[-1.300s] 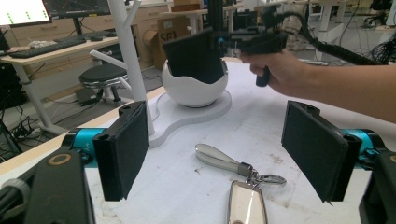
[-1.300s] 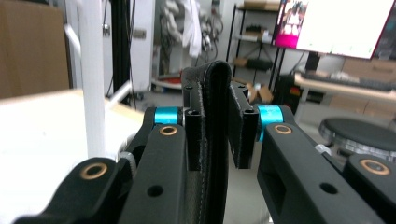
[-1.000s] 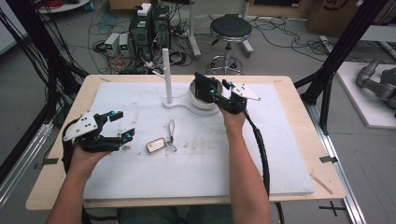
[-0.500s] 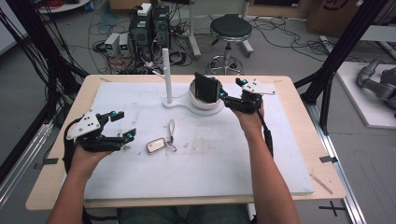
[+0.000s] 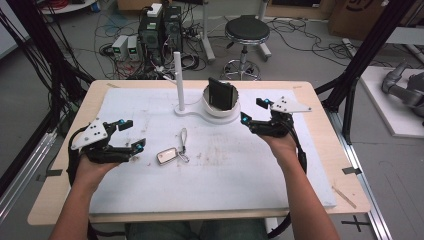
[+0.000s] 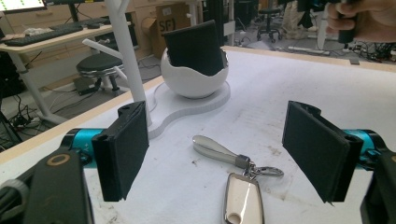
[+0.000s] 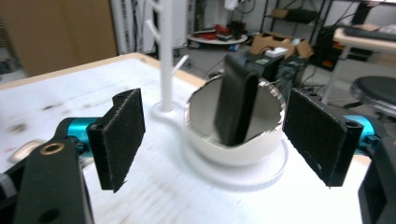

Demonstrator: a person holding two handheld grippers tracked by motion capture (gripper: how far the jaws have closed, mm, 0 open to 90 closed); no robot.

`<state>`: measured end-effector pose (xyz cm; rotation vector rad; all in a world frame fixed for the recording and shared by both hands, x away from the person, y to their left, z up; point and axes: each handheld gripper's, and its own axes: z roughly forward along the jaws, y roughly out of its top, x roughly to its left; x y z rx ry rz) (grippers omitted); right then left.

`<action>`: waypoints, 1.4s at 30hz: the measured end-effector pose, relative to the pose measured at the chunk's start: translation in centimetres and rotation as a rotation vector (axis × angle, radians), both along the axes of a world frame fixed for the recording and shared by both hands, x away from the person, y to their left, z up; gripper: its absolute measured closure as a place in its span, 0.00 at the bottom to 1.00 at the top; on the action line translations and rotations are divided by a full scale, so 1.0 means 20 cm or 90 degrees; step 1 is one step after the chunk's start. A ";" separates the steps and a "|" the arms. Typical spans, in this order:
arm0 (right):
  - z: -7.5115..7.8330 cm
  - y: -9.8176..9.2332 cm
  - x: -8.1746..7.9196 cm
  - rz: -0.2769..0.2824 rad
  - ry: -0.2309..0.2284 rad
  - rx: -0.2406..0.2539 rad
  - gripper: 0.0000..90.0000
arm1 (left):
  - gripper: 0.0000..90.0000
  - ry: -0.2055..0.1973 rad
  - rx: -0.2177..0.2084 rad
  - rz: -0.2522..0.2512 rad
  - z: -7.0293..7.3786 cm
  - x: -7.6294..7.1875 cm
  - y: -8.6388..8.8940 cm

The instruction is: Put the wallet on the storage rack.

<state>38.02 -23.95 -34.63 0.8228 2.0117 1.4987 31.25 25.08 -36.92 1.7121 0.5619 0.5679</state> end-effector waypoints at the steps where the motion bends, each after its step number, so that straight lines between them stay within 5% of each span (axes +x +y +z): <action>1: -0.01 0.00 -0.02 0.008 0.007 -0.002 0.24 | 0.25 0.000 -0.001 0.000 0.00 0.00 0.00; 11: -0.19 -0.08 -0.14 0.021 0.056 0.015 0.24 | 0.25 0.013 0.009 -0.006 -0.02 0.01 -0.01; 42: -0.18 -0.11 -0.15 0.008 0.039 0.007 0.23 | 0.25 0.040 0.027 0.011 -0.06 0.01 -0.06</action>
